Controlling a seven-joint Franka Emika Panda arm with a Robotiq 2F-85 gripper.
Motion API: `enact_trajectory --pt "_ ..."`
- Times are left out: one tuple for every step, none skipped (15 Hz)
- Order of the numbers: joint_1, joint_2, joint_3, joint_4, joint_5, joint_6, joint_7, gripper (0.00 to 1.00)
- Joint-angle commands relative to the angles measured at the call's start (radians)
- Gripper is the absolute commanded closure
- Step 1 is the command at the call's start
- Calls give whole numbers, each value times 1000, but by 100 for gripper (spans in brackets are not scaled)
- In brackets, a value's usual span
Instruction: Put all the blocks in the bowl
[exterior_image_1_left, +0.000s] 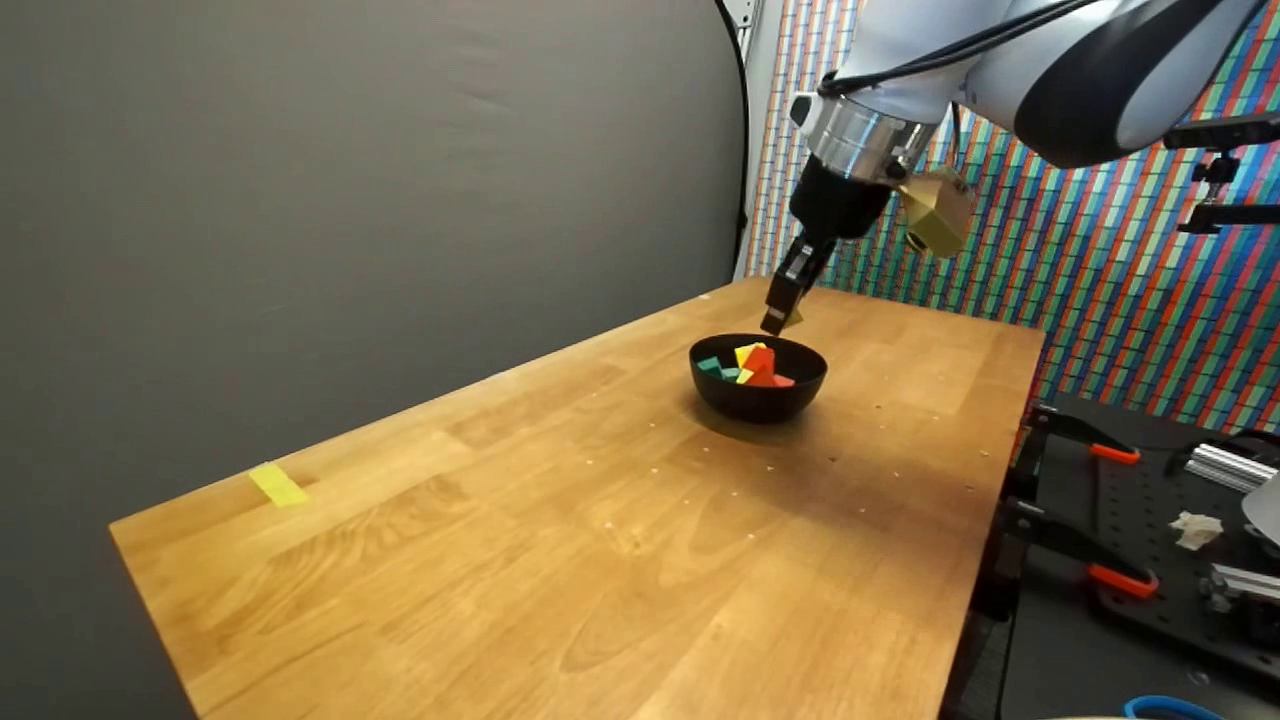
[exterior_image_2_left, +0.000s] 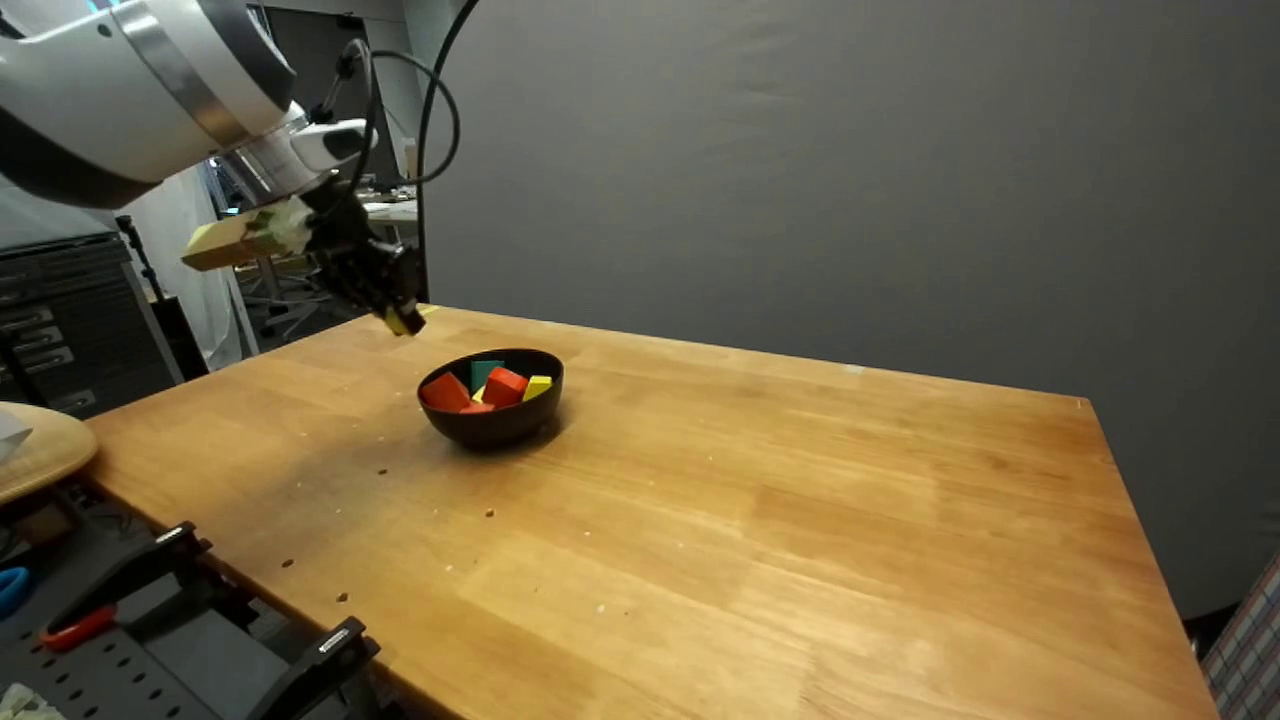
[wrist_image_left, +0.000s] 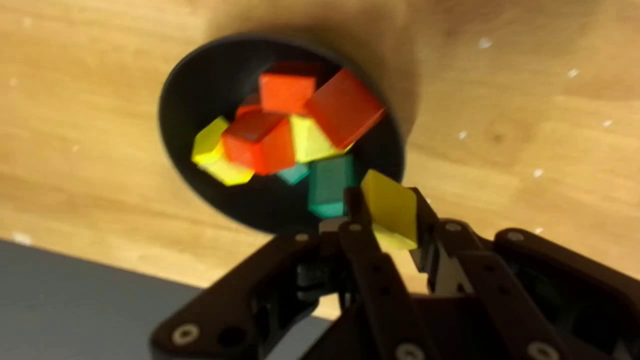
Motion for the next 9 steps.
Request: enact_trajectory --pt "-43 -6 -37 92 -166 -38 2 86" --pt "-53 12 -46 116 -200 -29 9 86" --pt "-61 30 -53 134 -223 -17 13 85" --pt "-65 50 -58 150 -237 -11 13 85" --pt "-70 66 -62 161 -255 1 20 54" --pt "-71 80 -65 167 -259 15 18 52" --pt "-72 92 -68 166 -251 43 12 46" --pt "-75 101 -69 156 -227 91 -1 39" --pt "-77 108 -68 146 -208 131 -19 30"
